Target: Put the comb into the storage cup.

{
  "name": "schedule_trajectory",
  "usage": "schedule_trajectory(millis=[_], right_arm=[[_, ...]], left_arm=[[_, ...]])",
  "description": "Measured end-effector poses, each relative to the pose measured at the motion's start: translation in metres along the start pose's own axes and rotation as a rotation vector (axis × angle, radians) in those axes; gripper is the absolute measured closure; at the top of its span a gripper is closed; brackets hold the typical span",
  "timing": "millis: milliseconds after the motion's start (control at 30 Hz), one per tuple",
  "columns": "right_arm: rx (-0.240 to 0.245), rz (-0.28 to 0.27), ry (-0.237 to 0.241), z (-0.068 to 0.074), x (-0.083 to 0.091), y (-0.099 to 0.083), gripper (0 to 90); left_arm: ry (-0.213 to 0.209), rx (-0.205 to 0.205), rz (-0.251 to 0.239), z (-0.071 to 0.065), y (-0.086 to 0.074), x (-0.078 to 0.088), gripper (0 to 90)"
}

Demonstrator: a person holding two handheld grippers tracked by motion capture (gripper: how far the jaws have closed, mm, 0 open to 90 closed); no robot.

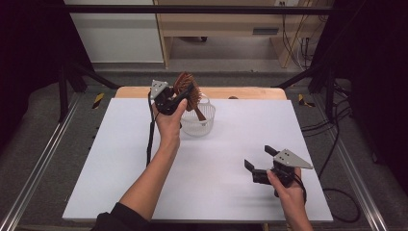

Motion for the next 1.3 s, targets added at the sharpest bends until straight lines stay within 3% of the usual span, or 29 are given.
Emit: schedule_trajectory(millis=[600, 1300], right_arm=[[0.002, 0.019, 0.007, 0.002, -0.002, -0.004, 6.1], [0.000, 0.018, 0.012, 0.002, -0.003, -0.005, 6.1]], left_arm=[[0.001, 0.027, 0.001, 0.008, -0.007, -0.003, 50.8], [-0.003, 0.042, 0.006, 0.008, -0.016, -0.008, 50.9]])
Point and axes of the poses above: each handheld gripper's, and its own axes: x roughly backward along the jaws, y roughly out of its top, z roughly to its left, the point moved 10 cm from there along -x, roughly forward along the jaws, and after that the axes turned 8 degrees about x, right-handed, at the moved point
